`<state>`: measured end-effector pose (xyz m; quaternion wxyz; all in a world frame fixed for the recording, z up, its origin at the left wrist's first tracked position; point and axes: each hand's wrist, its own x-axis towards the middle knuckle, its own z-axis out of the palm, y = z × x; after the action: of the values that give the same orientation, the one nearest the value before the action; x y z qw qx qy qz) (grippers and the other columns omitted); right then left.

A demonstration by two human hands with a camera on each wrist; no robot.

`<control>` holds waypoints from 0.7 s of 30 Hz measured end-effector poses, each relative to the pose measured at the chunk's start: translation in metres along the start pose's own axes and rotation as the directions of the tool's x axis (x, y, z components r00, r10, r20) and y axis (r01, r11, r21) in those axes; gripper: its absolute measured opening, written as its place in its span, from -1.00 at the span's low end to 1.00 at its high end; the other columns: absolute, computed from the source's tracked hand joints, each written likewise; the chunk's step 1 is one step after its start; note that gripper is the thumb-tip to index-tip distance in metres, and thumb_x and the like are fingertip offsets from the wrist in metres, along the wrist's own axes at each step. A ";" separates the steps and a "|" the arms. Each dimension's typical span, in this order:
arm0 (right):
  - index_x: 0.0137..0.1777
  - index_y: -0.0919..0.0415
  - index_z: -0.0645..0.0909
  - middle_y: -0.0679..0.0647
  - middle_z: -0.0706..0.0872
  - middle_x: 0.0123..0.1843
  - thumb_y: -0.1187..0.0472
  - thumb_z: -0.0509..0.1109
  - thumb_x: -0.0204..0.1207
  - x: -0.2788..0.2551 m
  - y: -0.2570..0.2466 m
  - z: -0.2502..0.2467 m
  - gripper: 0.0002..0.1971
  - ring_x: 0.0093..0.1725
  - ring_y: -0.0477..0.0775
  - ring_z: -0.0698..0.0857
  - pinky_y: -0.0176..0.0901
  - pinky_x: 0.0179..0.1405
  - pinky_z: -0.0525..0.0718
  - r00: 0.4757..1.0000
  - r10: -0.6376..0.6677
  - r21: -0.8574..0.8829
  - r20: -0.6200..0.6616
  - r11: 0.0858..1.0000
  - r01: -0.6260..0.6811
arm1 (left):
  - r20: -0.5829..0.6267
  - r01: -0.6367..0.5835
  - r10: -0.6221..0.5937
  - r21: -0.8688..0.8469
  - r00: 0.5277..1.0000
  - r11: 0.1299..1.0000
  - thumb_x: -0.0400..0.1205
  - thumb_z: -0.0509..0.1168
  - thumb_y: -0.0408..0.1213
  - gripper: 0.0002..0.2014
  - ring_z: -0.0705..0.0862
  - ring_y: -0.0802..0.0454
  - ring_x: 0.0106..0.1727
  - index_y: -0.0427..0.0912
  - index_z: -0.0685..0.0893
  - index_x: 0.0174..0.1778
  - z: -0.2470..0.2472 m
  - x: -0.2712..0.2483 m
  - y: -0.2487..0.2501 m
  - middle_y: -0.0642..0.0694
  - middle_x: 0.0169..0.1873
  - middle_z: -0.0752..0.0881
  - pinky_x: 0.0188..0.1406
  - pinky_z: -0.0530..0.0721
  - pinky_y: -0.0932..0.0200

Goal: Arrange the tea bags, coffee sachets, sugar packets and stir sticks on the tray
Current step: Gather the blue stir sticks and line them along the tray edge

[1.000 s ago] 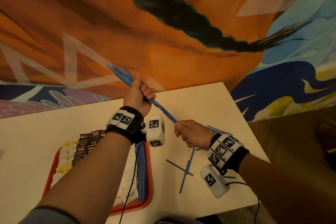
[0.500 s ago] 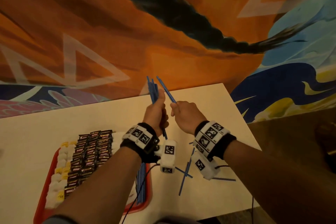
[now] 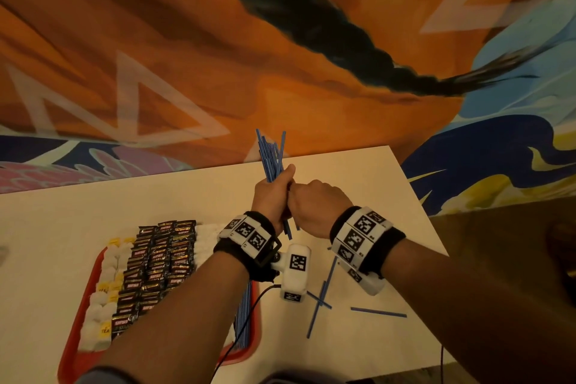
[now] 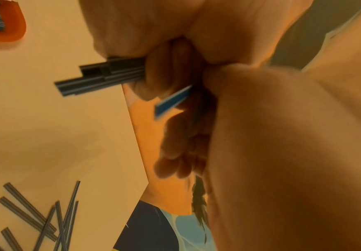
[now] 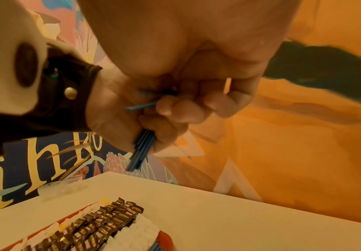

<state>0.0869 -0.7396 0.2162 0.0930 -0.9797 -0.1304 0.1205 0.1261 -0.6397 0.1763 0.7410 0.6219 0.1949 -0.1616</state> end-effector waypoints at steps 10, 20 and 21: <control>-0.20 -0.02 0.58 -0.04 0.70 -0.16 -0.28 0.24 0.58 0.030 0.031 -0.018 -0.63 -0.13 -0.02 0.67 -0.11 -0.10 0.59 0.958 0.217 0.631 -0.185 0.774 -0.053 | -0.039 -0.019 0.024 0.121 0.999 0.992 0.73 0.26 -0.09 -0.60 0.35 -0.04 -0.55 -0.14 0.45 -0.41 -0.004 0.003 0.008 -0.04 -0.61 0.40 -0.44 0.36 0.10; 0.40 0.12 0.37 0.29 0.64 0.28 0.04 0.60 0.43 0.076 0.011 -0.025 -0.37 -0.03 0.28 0.80 0.25 0.02 0.78 0.964 0.263 0.983 0.033 0.166 -0.079 | 0.286 -0.066 0.013 0.178 0.958 0.982 0.79 0.18 -0.23 -0.62 0.31 0.02 -0.65 -0.15 0.33 -0.37 -0.003 -0.008 0.015 -0.07 -0.63 0.30 -0.54 0.38 0.15; 0.32 0.12 0.39 0.28 0.65 0.20 0.12 0.54 0.51 0.077 0.010 -0.026 -0.52 -0.10 0.28 0.80 0.23 -0.03 0.79 0.961 0.277 0.984 0.002 0.169 -0.051 | 0.300 -0.079 0.023 0.177 0.954 0.981 0.79 0.20 -0.21 -0.61 0.28 0.03 -0.65 -0.14 0.31 -0.37 -0.004 -0.008 0.016 -0.06 -0.62 0.27 -0.57 0.37 0.18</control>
<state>0.1681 -0.7318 0.2229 0.6919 -0.7095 0.0919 0.0972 0.1266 -0.6327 0.1931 0.7040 0.6624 0.0491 -0.2515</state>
